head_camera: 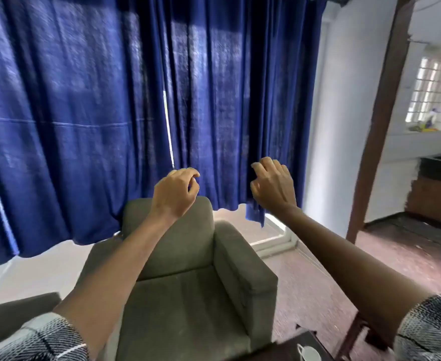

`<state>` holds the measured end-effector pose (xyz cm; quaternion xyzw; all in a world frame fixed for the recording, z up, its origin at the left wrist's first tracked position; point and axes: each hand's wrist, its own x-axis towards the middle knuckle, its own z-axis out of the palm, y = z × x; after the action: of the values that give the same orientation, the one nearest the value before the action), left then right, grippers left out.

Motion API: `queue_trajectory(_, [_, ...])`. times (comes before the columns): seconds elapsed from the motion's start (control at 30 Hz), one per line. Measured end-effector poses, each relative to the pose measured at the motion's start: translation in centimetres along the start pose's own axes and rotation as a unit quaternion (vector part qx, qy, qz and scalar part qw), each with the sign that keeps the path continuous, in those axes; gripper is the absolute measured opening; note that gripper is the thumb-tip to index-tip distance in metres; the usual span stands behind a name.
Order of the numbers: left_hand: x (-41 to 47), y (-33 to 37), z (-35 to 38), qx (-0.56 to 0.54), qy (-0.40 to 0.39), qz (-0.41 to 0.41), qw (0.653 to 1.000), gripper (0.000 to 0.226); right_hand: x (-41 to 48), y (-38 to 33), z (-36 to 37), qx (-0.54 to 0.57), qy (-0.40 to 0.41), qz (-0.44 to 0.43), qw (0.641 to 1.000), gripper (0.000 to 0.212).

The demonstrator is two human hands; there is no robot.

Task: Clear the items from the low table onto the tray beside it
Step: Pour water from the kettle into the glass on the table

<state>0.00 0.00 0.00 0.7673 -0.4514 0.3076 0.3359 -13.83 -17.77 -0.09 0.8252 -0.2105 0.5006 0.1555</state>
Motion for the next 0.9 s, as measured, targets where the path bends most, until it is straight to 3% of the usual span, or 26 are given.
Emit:
queue_trajectory(0.27, [-2.5,9.9,8.2,-0.124,-0.068,0.009,0.990,0.022,-8.1,9.3,-3.5,0.022,-0.056,0.060,0.996,0.018])
queue_trajectory(0.53, [-8.1,24.9,17.1,-0.240,-0.126,-0.012,0.962,0.022,-17.5,22.2,-8.6,0.031,-0.076,0.111,0.990,0.027])
queue_trajectory(0.77, [-15.6,36.1,25.5,-0.298,-0.251,-0.061,0.919,0.024,-27.8,32.6,-12.1,0.091,-0.135,0.227,0.960,0.015])
queue_trajectory(0.9, [-17.8,41.2,29.4,-0.316,-0.299,-0.067,0.898,0.019,-33.1,38.3,-13.4,0.107,-0.166,0.298,0.934,0.022])
